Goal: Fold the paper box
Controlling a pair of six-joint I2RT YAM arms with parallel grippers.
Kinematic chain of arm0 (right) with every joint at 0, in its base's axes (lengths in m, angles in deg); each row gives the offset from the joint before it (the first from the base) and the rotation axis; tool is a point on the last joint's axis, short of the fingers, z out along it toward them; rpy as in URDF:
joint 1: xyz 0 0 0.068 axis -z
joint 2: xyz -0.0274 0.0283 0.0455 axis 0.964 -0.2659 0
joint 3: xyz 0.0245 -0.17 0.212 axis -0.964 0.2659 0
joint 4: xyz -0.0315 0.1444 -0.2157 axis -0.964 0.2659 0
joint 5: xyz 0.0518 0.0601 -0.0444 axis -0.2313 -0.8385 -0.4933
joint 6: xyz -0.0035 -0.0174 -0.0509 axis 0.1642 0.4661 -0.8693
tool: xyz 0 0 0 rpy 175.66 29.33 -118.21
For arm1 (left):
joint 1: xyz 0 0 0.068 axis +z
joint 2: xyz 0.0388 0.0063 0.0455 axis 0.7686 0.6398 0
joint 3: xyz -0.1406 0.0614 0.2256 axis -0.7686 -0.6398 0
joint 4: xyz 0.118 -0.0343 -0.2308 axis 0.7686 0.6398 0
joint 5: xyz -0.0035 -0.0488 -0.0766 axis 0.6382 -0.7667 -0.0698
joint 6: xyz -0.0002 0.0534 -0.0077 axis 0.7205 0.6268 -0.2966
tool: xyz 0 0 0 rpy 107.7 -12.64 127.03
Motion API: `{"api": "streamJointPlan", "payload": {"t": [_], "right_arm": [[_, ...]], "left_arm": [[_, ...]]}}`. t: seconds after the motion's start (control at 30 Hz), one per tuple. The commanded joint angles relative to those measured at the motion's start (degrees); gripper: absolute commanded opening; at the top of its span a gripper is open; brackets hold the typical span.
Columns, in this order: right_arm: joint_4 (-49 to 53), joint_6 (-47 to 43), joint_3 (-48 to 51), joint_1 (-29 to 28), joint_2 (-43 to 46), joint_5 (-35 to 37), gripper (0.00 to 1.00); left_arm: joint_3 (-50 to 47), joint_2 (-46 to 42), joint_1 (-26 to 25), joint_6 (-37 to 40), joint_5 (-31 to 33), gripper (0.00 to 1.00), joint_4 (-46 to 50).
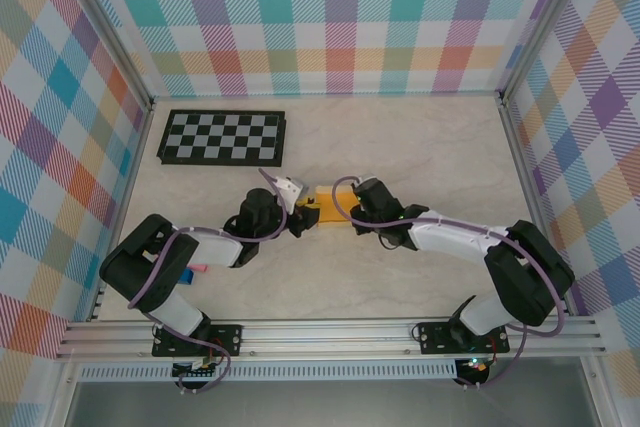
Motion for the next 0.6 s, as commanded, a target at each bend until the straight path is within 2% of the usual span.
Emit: {"api": "streamJointPlan", "payload": {"t": [0.0,0.33,0.43,0.57], "right_arm": [[-0.25,-0.25,2.56,-0.33,2.86,0.17,0.16],[3.30,0.71,9.30,-0.26,15.15,-2.36,0.30],[6.55,2.17,11.39,-0.32,21.08,-3.60,0.32],[13.68,4.43,12.17,0.03,30.86,-3.24,0.41]], "left_arm": [[-1.87,-3.17,-0.55,0.04,0.17,0.38,-0.96],[-4.85,-13.05,-0.56,-0.46,4.46,0.47,4.64],[-6.17,-17.72,-0.48,-2.77,9.02,0.47,5.93],[-7.51,-25.81,-0.42,-5.04,15.00,0.49,10.36]]}}
